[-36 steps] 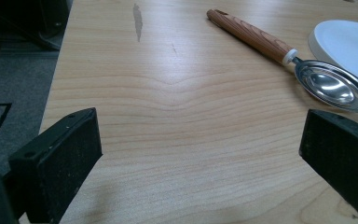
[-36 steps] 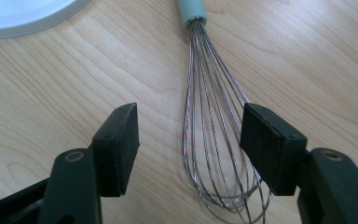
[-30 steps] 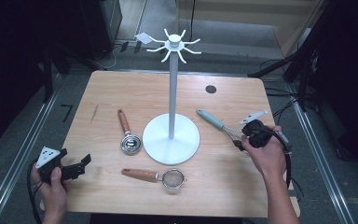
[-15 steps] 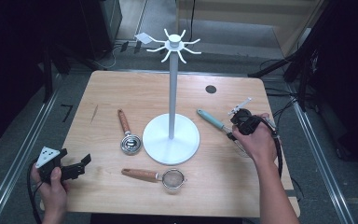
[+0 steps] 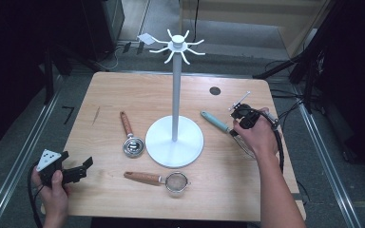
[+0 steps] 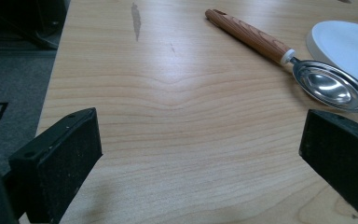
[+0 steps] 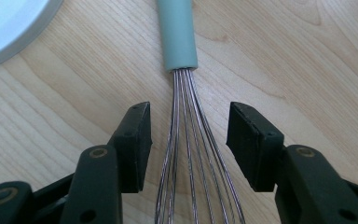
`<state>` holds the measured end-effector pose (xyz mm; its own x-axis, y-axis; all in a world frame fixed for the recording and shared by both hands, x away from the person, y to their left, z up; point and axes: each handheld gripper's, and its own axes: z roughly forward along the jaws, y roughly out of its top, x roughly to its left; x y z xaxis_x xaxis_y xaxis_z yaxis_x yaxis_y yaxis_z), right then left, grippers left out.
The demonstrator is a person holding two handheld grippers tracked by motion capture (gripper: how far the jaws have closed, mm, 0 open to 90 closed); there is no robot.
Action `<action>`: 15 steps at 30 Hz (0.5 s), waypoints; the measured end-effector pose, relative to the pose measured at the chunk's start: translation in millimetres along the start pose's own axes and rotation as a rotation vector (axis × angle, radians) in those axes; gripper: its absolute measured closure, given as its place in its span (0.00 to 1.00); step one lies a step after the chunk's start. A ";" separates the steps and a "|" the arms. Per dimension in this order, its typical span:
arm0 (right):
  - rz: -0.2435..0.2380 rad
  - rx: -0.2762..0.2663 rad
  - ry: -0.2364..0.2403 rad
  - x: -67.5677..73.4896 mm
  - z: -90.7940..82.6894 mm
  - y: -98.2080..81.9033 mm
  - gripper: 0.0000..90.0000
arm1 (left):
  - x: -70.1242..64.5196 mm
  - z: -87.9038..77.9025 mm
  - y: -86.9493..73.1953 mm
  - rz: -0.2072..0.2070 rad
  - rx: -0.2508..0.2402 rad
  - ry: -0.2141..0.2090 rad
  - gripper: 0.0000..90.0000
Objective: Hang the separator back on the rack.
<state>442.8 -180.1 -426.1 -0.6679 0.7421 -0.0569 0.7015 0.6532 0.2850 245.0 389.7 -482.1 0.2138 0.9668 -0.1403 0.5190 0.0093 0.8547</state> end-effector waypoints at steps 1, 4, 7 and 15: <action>-0.005 0.002 0.011 -1.3 1.3 1.1 0.60 | 0.1 -0.4 0.0 0.001 0.002 0.000 0.00; 0.002 0.014 0.028 -2.2 4.1 4.2 0.64 | -0.1 0.0 0.0 -0.001 0.001 -0.002 0.00; -0.008 0.040 0.036 -0.4 9.4 10.3 0.65 | 0.2 0.4 0.3 -0.002 0.006 0.001 0.00; -0.042 0.053 0.032 2.8 14.8 26.4 0.68 | 0.1 -0.4 -0.1 -0.002 0.004 -0.001 0.00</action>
<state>463.2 -158.6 -432.9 -0.7040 0.7092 -0.0370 0.6843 0.6914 0.2317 244.6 389.9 -482.0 0.2140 0.9664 -0.1426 0.5230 0.0100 0.8523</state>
